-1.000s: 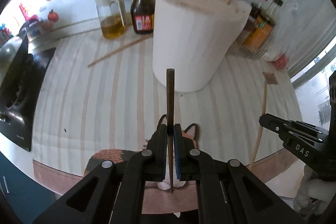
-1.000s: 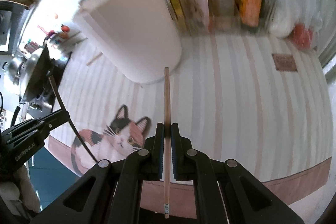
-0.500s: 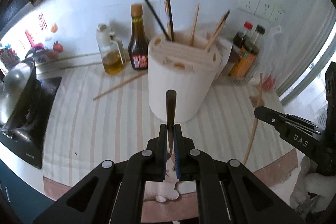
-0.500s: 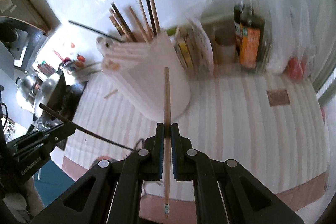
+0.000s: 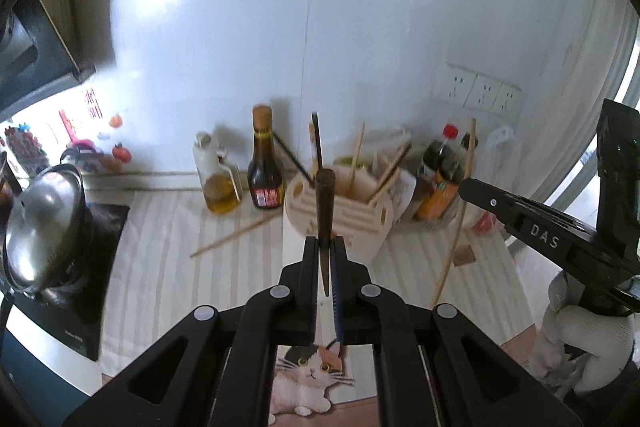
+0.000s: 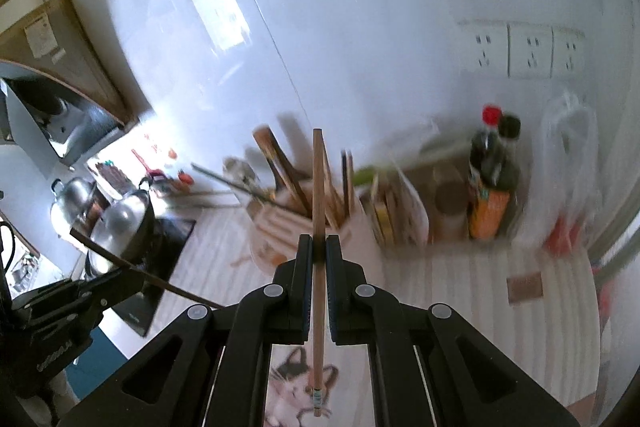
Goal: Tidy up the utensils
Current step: 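Lower both chopsticks into the holder and open both tools to release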
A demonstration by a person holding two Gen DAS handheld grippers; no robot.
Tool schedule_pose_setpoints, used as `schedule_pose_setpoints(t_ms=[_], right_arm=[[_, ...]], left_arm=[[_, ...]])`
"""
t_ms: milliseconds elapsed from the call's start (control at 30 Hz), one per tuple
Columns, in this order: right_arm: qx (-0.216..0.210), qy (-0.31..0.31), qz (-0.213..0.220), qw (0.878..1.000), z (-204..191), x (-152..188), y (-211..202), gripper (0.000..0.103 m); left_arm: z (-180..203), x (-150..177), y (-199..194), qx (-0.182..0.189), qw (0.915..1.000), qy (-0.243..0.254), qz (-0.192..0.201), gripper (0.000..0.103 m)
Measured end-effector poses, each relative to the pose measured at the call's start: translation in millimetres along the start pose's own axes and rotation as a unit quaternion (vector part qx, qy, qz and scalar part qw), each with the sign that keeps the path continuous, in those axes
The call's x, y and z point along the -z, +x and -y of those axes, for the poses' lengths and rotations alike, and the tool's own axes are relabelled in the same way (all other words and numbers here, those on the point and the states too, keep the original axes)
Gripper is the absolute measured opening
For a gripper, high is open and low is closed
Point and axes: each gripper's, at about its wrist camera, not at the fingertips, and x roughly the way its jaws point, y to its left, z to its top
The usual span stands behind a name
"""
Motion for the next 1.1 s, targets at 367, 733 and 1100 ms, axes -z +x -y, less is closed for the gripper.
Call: schedule_pose_setpoints(t_ms=[367,733,1100], right_arm=[[0.011,-0.006,0.069,0.998,-24,-74,-16,0.006],[0.039,0.004,0.112,0.993,-22,-124,15,0.006],[0.035,0.011,0.134,0.99,3,-132,74,0.006]], left_arm=[[0,-68,-16,0.009,0.9993,-0.002,0.037,0.003],[6,-127,21,0.013,0.9995,0.007,0.027,0.003],[-3,-137,97,0.014,0.9989,-0.008,-0.044,0.003]])
